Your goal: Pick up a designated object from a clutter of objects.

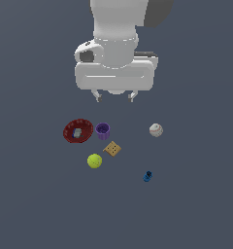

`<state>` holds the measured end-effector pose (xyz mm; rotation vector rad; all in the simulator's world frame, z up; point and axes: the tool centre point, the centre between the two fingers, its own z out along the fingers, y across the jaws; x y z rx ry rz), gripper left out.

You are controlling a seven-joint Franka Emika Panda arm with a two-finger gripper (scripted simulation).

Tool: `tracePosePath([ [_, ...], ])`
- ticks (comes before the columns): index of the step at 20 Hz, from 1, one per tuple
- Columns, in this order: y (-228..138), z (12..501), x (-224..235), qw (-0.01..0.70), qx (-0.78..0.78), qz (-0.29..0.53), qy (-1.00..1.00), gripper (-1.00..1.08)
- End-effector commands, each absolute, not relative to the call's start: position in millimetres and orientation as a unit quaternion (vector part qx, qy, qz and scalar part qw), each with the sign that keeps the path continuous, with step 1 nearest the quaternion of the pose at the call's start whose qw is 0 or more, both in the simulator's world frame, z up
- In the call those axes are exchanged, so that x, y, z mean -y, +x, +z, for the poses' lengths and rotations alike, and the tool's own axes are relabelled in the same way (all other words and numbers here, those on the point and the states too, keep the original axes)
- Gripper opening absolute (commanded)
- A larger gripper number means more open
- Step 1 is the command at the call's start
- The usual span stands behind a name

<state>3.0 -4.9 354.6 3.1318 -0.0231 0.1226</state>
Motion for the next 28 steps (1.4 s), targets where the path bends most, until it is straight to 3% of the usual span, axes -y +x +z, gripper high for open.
tracePosePath([
  [1,3.0,354.6,4.9,0.004,0.007,0.039,0.999,1.0],
  [17,6.9,343.2,9.8,0.013,0.019,0.044,0.999,1.0],
  [28,33.6,288.0,28.8,0.002,0.085,0.033,0.996,1.0],
])
